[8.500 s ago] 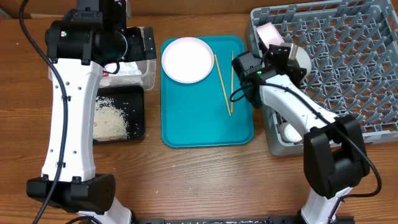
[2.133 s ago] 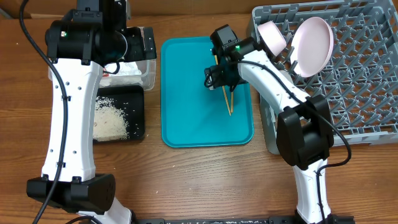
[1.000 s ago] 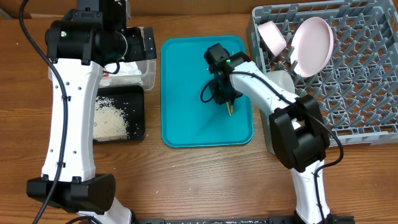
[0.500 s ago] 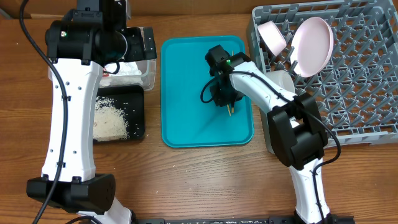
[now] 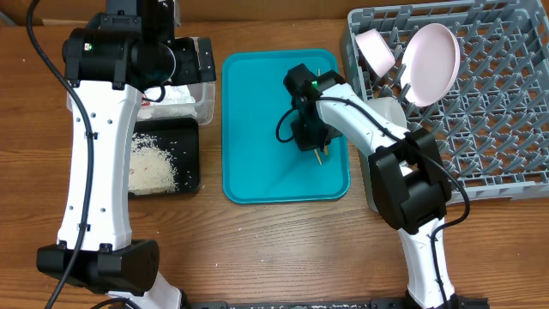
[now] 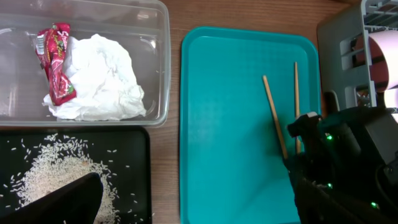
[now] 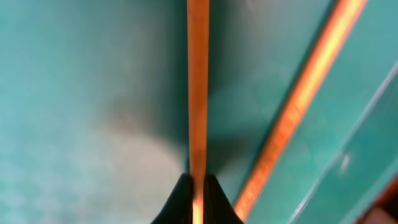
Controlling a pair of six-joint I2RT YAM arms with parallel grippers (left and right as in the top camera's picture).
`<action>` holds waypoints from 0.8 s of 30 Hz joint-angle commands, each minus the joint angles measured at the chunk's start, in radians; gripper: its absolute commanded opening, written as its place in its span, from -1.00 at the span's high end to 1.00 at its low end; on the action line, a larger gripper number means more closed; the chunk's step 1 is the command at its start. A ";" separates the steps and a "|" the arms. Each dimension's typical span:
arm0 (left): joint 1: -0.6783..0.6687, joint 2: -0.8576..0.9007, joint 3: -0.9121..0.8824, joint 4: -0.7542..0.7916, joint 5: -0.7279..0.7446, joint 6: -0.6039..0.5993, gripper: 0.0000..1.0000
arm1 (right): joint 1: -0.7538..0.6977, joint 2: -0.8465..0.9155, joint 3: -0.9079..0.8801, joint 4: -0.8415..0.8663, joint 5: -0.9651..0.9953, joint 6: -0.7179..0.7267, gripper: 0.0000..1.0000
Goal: Sort waste into correct bins and load items into the dishwasher
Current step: 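Grasp one chopstick with the right gripper and lift it, then insert the chopstick into the dish rack with the right gripper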
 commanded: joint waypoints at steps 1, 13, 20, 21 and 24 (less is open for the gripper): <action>-0.003 -0.007 0.011 0.000 -0.007 -0.006 -1.00 | -0.004 -0.037 0.131 -0.058 -0.047 0.003 0.93; -0.003 -0.007 0.011 0.000 -0.007 -0.006 -1.00 | -0.169 -0.268 0.381 -0.404 -0.015 0.003 0.93; -0.003 -0.007 0.011 0.000 -0.007 -0.006 -1.00 | -0.270 -0.401 0.346 -0.503 -0.022 -0.016 0.92; -0.003 -0.007 0.011 0.000 -0.007 -0.006 -1.00 | -0.278 -0.423 0.333 -0.503 -0.019 -0.016 0.92; -0.003 -0.007 0.011 0.000 -0.007 -0.006 -1.00 | -0.322 -0.526 0.210 -0.503 0.011 -0.015 0.92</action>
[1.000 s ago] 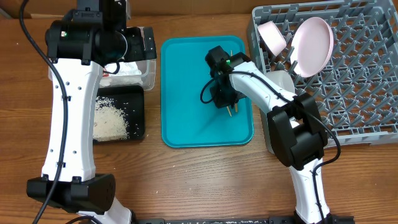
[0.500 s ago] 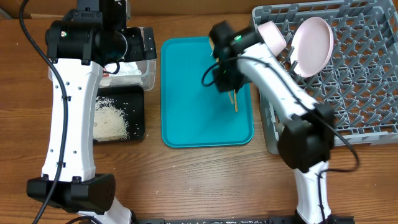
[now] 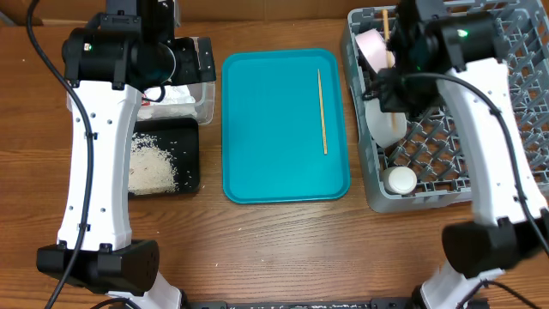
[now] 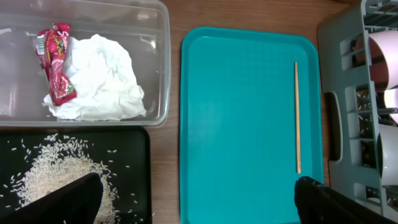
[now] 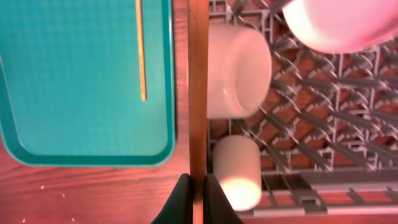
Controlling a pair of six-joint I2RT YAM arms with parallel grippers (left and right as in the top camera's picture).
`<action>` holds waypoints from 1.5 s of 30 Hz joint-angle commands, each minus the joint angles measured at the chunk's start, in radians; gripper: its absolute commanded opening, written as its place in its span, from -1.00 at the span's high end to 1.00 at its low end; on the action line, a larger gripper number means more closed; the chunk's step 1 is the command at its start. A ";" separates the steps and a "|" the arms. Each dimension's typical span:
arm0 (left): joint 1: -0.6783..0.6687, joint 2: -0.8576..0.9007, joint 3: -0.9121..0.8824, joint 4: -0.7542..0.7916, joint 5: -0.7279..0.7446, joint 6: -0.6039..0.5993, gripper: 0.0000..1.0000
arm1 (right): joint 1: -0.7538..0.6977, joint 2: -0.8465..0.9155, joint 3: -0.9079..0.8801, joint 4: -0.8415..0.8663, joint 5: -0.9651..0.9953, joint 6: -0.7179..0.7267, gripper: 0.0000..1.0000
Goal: Sort waste into correct bins and load items into the dishwasher
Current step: 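Insert the chopstick into the dish rack with the right gripper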
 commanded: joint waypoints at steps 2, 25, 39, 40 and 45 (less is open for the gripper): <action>-0.003 -0.007 0.011 0.000 -0.007 -0.006 -1.00 | -0.060 -0.166 -0.209 0.001 0.048 -0.006 0.92; -0.003 -0.007 0.011 0.000 -0.007 -0.006 -1.00 | -0.105 -0.230 -0.841 0.518 0.476 -0.326 0.85; -0.003 -0.007 0.011 0.000 -0.007 -0.006 -1.00 | -0.134 -0.231 -0.853 0.568 0.414 -0.321 -1.00; -0.003 -0.007 0.011 0.000 -0.007 -0.006 -1.00 | -0.133 -0.231 -0.834 0.563 0.381 -0.321 -1.00; -0.003 -0.007 0.011 0.000 -0.007 -0.006 -1.00 | -0.133 -0.231 -0.614 0.524 0.019 -0.248 -1.00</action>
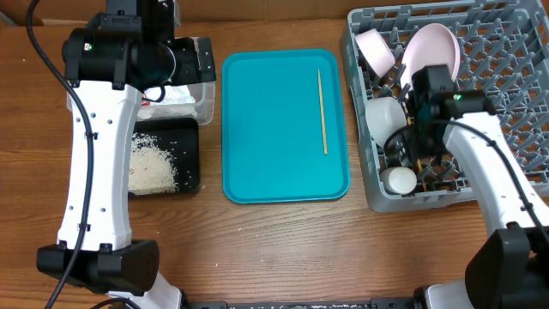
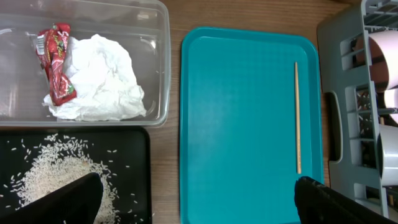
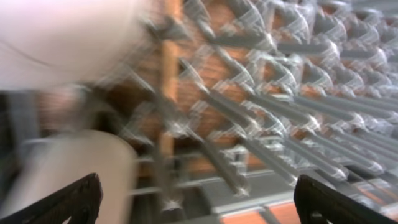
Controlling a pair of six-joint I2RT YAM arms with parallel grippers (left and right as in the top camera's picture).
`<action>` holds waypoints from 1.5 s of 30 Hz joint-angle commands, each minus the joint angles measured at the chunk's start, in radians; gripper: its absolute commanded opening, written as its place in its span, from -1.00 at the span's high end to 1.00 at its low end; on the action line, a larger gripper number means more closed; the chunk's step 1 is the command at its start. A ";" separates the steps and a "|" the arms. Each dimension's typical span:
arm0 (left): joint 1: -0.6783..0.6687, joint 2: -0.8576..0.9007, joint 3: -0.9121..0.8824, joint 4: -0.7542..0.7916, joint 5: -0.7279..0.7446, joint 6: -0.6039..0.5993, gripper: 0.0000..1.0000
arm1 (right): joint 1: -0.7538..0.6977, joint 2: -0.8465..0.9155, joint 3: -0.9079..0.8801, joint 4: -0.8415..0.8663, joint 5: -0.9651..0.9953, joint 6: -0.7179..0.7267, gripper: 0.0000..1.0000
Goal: Sort waste into correct bins and load items into the dishwasher
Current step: 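Insert the chopstick into the dish rack with the right gripper, then return the right gripper to the tray and grasp the second chopstick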
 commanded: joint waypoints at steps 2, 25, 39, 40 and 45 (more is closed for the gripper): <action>-0.003 -0.007 0.011 0.000 -0.007 -0.006 -1.00 | 0.003 -0.014 0.248 0.022 -0.403 0.168 -1.00; -0.003 -0.007 0.011 0.000 -0.007 -0.006 -1.00 | 0.333 0.286 0.279 0.231 -0.354 0.267 -0.35; -0.003 -0.007 0.011 0.000 -0.007 -0.006 -1.00 | 0.334 0.491 0.279 0.233 -0.322 0.266 0.05; -0.003 -0.007 0.011 0.000 -0.007 -0.006 -1.00 | 0.334 0.502 0.279 0.232 -0.314 0.267 0.05; -0.003 -0.007 0.011 0.000 -0.006 -0.006 -1.00 | 0.334 0.527 0.279 0.240 -0.291 0.289 0.12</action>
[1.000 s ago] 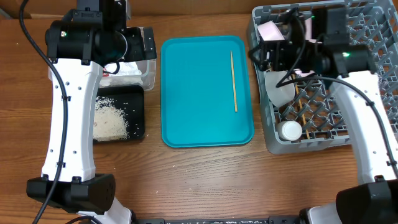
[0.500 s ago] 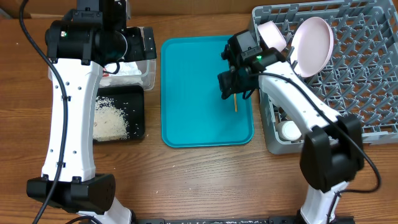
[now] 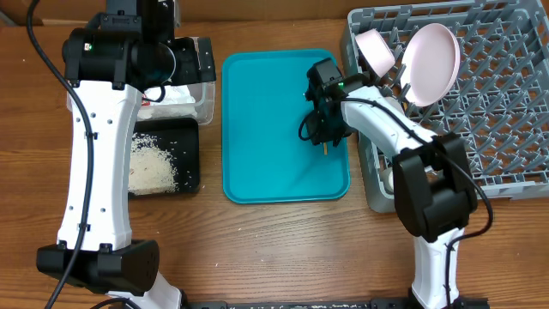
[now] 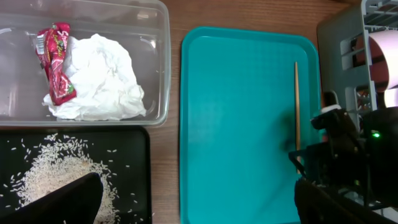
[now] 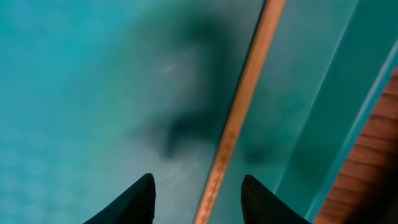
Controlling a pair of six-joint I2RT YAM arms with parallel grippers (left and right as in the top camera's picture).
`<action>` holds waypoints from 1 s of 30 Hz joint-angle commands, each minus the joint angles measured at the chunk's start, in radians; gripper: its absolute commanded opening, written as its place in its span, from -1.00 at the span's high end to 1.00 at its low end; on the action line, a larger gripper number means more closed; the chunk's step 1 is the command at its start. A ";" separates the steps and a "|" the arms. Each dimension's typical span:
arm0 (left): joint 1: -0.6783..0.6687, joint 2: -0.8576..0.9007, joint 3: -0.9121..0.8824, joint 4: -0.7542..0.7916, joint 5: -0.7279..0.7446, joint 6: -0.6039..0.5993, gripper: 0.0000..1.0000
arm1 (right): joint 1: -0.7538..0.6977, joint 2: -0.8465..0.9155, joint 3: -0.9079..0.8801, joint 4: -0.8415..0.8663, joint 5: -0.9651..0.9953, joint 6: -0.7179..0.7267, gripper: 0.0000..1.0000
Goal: Sort waste into correct bins and load items into the dishwasher
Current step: 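Return the right gripper to the tray and grasp the second chopstick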
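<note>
A wooden chopstick lies on the teal tray along its right side; the overhead view shows only its end past the arm, and it also shows in the left wrist view. My right gripper is open right over it, one finger on each side. The grey dish rack at the right holds a pink bowl, a pink plate and white cups. High at the back left, my left gripper is open over the bins, empty.
A clear bin at the back left holds a crumpled white napkin and a red wrapper. In front of it a black tray holds spilled rice. Bare wooden table lies in front.
My right gripper was open inside the dish rack by the white cups. It is now over the teal tray, open astride the remaining chopstick. The left arm has not moved.
My right gripper was shut on one of two chopsticks on the teal tray. Then it held that chopstick over the rack. Then it was open in the rack without it. Now it is back at the tray, open around the second chopstick.
</note>
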 commanded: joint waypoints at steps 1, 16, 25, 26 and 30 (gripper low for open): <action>-0.003 -0.007 0.011 0.000 -0.007 -0.006 -1.00 | -0.003 0.013 -0.001 0.014 0.037 0.026 0.18; -0.003 -0.007 0.011 0.000 -0.007 -0.006 -0.99 | -0.003 0.025 -0.014 -0.038 0.037 0.025 0.68; -0.003 -0.007 0.011 0.000 -0.007 -0.006 -1.00 | -0.003 0.025 -0.013 -0.071 0.033 0.025 0.92; -0.003 -0.007 0.011 0.000 -0.007 -0.006 -1.00 | -0.003 0.024 -0.008 -0.087 0.025 0.024 0.93; -0.003 -0.007 0.011 0.000 -0.007 -0.006 -1.00 | -0.003 0.008 0.089 -0.236 0.011 0.024 0.93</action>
